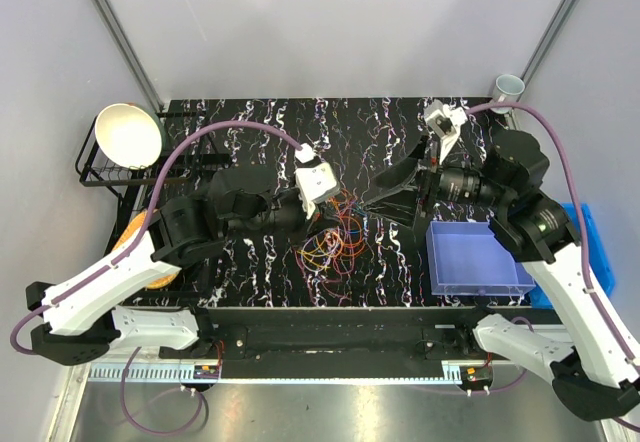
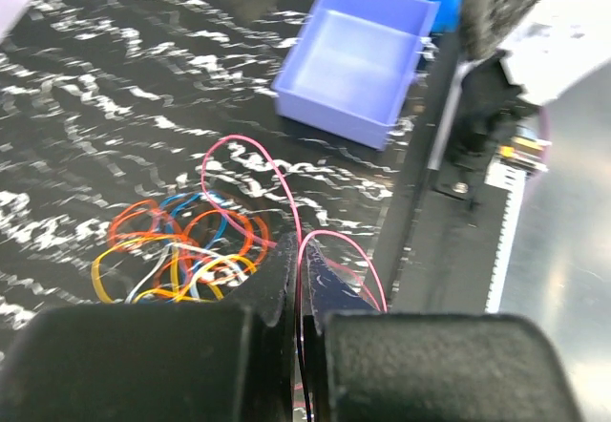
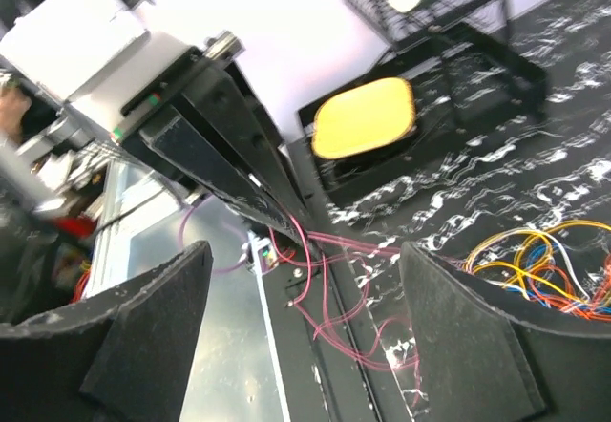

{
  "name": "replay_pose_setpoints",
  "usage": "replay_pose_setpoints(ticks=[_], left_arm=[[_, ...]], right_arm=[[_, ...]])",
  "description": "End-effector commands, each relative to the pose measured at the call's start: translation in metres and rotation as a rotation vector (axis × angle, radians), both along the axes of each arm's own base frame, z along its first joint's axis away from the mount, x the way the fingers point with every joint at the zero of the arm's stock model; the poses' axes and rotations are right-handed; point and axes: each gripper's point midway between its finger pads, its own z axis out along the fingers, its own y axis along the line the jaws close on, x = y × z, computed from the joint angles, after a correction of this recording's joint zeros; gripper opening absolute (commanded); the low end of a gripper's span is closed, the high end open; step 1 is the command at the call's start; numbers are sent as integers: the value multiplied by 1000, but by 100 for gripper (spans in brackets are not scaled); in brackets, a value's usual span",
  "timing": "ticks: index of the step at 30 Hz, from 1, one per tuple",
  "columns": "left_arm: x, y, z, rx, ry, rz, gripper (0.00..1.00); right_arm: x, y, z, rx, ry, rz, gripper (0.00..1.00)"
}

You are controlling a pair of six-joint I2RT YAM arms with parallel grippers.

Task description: Untangle the cables

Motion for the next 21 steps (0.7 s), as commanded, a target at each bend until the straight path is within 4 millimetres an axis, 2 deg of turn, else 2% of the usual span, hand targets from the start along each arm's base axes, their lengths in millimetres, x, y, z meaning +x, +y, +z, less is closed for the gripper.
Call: replay_pose_setpoints(ticks=[1, 5, 13, 17, 21], left_arm=[[-24, -10, 22, -98, 26, -134, 0], [-32, -14, 21, -112, 39, -183, 0], [-27, -22, 21, -114, 36, -177, 0], [-26, -24, 21, -112, 36, -175, 0], [-25, -25, 21, -110, 36, -173, 0]], right_arm=[[-19, 8, 21, 33, -107, 172, 81], [-15, 14, 11, 17, -69, 209, 78], [-18, 25, -10, -2, 4, 258, 71], [-20, 27, -20, -16, 30, 261, 64], [-20, 30, -26, -25, 50, 264, 51]])
